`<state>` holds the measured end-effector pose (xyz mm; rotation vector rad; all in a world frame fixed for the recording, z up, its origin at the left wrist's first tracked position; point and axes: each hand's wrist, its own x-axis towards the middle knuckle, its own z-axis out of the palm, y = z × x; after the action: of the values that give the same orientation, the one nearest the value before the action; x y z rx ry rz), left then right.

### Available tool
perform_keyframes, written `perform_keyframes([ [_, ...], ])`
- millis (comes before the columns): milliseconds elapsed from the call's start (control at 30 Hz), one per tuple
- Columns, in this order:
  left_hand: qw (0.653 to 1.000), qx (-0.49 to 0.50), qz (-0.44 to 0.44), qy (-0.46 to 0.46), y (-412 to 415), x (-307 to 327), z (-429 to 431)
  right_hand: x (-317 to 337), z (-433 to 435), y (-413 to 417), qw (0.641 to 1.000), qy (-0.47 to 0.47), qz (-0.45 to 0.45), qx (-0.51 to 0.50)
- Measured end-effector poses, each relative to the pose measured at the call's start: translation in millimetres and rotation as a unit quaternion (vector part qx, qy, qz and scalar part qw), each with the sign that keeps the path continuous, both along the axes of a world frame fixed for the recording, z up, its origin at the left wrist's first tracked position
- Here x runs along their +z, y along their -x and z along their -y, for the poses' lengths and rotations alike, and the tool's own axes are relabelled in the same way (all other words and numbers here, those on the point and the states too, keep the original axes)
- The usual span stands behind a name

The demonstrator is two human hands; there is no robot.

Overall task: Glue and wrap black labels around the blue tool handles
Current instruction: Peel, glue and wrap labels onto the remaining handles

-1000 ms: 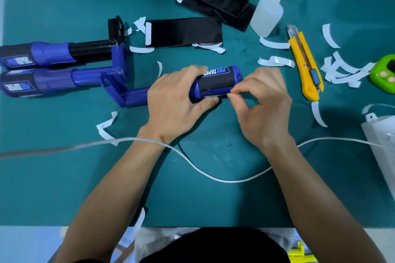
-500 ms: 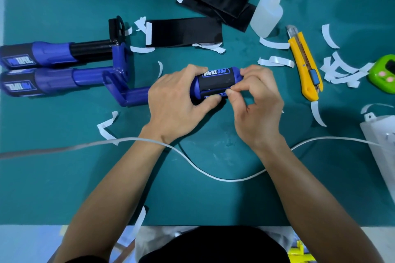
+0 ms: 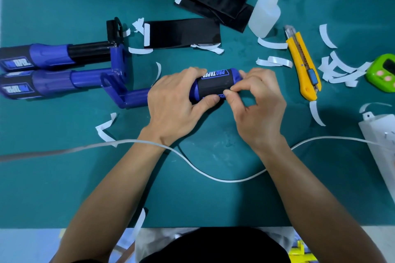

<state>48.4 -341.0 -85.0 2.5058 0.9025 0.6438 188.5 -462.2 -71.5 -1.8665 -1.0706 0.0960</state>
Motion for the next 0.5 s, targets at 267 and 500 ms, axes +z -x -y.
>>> perform_keyframes([
  [267,1.000,-0.004,-0.004,0.001,0,0,0,5,6,-8,0.986,0.006,-0.164,0.026],
  [500,1.000,-0.004,0.002,-0.002,0,-1,0,-2,4,-13,0.982,0.090,-0.140,0.094],
])
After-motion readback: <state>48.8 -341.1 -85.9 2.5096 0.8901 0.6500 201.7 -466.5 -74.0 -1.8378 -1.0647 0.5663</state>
